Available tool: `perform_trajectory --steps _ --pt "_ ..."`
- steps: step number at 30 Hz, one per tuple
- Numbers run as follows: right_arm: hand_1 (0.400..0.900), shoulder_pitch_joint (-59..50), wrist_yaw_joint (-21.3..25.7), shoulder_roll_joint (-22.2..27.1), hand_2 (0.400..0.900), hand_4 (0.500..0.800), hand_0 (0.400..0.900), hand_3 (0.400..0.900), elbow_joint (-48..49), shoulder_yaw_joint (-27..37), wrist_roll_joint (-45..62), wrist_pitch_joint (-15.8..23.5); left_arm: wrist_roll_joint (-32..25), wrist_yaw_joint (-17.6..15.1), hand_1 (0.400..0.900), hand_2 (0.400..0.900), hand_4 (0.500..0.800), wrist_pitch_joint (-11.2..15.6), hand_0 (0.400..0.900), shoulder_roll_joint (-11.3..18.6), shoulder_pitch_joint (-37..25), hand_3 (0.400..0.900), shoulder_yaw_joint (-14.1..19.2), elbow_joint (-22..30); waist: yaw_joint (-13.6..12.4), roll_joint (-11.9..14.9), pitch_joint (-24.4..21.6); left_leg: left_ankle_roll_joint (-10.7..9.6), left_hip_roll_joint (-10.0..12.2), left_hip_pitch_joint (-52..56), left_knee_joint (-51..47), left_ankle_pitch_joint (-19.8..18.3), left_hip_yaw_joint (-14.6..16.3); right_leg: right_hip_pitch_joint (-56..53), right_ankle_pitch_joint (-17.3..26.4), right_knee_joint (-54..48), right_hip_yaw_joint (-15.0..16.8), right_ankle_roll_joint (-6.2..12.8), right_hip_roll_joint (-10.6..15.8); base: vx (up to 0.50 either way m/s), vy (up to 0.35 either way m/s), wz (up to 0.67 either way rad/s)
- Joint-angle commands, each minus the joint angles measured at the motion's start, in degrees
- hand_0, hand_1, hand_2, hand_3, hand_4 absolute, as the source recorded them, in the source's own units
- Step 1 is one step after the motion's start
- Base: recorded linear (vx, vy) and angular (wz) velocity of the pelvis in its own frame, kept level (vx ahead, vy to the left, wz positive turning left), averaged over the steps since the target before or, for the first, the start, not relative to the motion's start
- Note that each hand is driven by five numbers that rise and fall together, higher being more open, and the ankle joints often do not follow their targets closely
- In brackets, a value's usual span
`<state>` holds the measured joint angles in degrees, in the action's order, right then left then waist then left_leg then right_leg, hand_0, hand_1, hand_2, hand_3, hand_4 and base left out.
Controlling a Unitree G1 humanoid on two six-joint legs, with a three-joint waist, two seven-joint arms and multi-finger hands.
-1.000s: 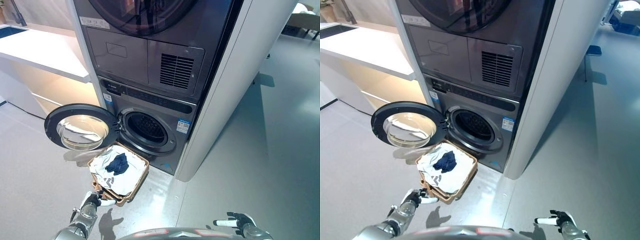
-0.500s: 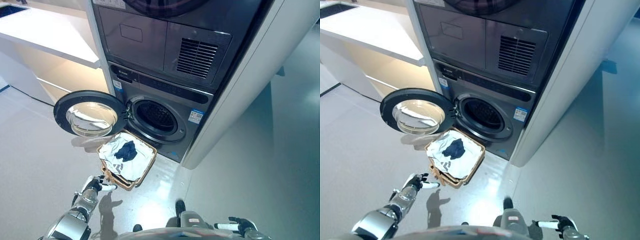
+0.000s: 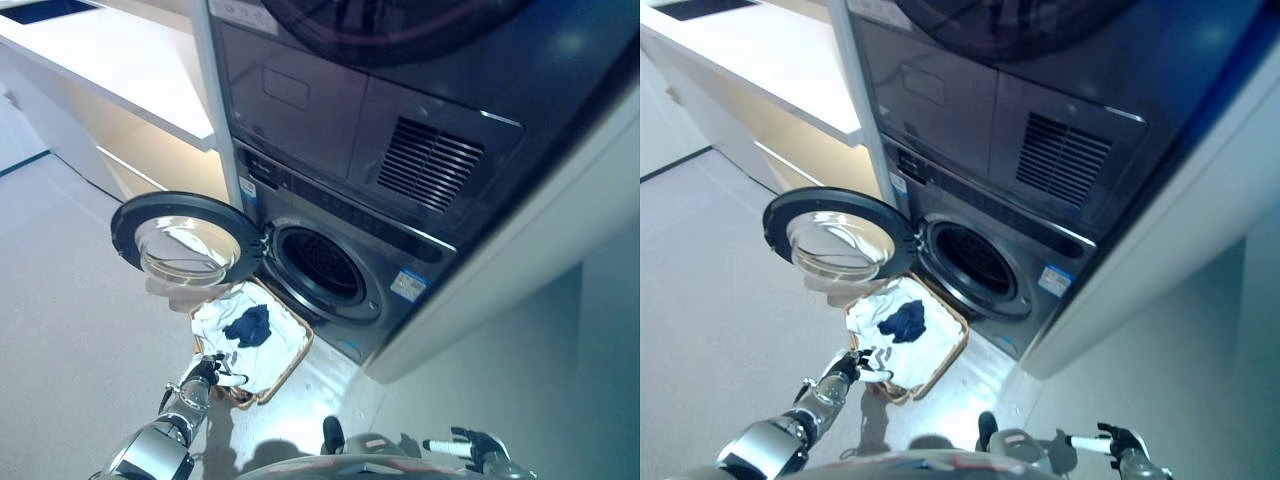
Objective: Put the clothes in the basket into the washing machine.
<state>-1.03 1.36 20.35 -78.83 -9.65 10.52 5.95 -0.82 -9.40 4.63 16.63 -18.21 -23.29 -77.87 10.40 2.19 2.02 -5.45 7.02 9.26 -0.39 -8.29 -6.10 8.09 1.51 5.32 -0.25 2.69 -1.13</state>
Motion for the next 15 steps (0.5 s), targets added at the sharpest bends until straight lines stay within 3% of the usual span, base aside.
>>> perform_trajectory --steps 1,4,7,9,10,11,13,15 --pt "0.9 1.6 1.8 3.2 0.9 0.8 0.9 0.9 -2.0 -0.1 -0.3 0.9 2.2 -1.7 0.9 0.9 0.8 1.4 0.9 2.4 -5.2 0.9 -1.6 0.8 1.0 1.0 -2.3 2.5 -5.4 7.5 6.6 5.3 -0.2 9.0 6.0 2.0 -0.3 3.39 -1.5 0.39 -0.249 0.31" --pt "0.9 3.0 2.1 3.8 0.9 0.8 0.9 0.9 -3.5 1.5 0.8 0.8 1.0 -1.7 0.9 0.9 0.8 1.3 0.9 1.3 -5.5 0.9 -1.1 1.2 1.8 -0.1 -2.5 0.4 -3.7 4.2 15.0 12.2 0.0 7.5 2.7 3.8 -0.3 1.17 -3.3 0.33 -0.249 0.19" --pt "0.9 3.1 2.8 4.1 0.9 0.8 0.9 0.9 -4.4 2.0 1.5 0.5 1.1 -2.1 0.9 0.9 0.8 1.1 0.9 0.8 -6.9 0.9 -2.3 1.6 1.6 1.1 -0.8 0.5 -3.0 -5.3 32.9 18.0 3.1 3.4 0.9 3.4 0.2 -1.63 -3.6 0.23 -0.284 0.12" --pt "0.9 3.0 3.2 4.3 0.9 0.8 0.9 0.9 -4.2 2.0 2.1 0.4 0.9 -2.3 0.9 0.9 0.8 1.1 0.9 0.8 -7.3 0.9 -2.7 2.3 0.9 2.0 0.7 2.1 -1.6 -9.3 38.0 17.4 6.6 1.1 -0.1 3.4 1.1 -2.8 -3.9 0.16 -0.275 -0.17" --pt "0.9 2.4 3.7 4.3 0.9 0.8 0.9 0.9 -4.1 1.9 2.3 0.5 0.6 -2.6 0.9 0.9 0.8 1.2 0.9 0.8 -7.6 0.9 -2.9 2.2 0.5 2.6 1.3 3.2 -0.5 -12.2 37.8 15.6 8.3 0.5 -0.4 3.6 1.7 -3.11 -3.7 0.11 -0.174 -0.45" --pt "0.9 1.9 3.8 4.3 0.9 0.8 0.9 0.9 -3.9 1.6 2.4 0.5 0.6 -2.7 0.9 0.9 0.8 1.1 0.9 0.7 -7.8 0.9 -2.9 1.9 -0.3 3.2 2.0 4.1 -1.1 -14.6 37.7 13.2 8.5 -0.7 -0.5 3.4 2.8 -3.17 -3.7 0.14 -0.14 -0.61" --pt "0.9 1.0 3.9 4.4 0.9 0.8 0.9 0.9 -3.6 1.0 2.5 0.7 0.7 -2.8 0.9 0.9 0.8 1.0 0.9 1.0 -7.4 0.9 -2.9 1.9 -1.7 4.2 2.8 5.1 -3.1 -19.8 35.2 10.4 7.0 -2.3 -0.4 2.9 5.0 -2.91 -3.7 0.17 -0.077 -0.83" --pt "0.9 0.4 4.1 4.5 0.9 0.8 0.9 0.9 -3.4 0.5 2.2 0.9 0.7 -2.9 0.9 0.9 0.8 1.1 0.9 1.3 -6.8 0.9 -2.8 1.5 -2.7 4.7 3.1 4.9 -3.5 -21.7 30.0 10.1 4.9 -3.4 -0.7 2.9 7.2 -2.52 -4.1 0.2 -0.025 -0.83"
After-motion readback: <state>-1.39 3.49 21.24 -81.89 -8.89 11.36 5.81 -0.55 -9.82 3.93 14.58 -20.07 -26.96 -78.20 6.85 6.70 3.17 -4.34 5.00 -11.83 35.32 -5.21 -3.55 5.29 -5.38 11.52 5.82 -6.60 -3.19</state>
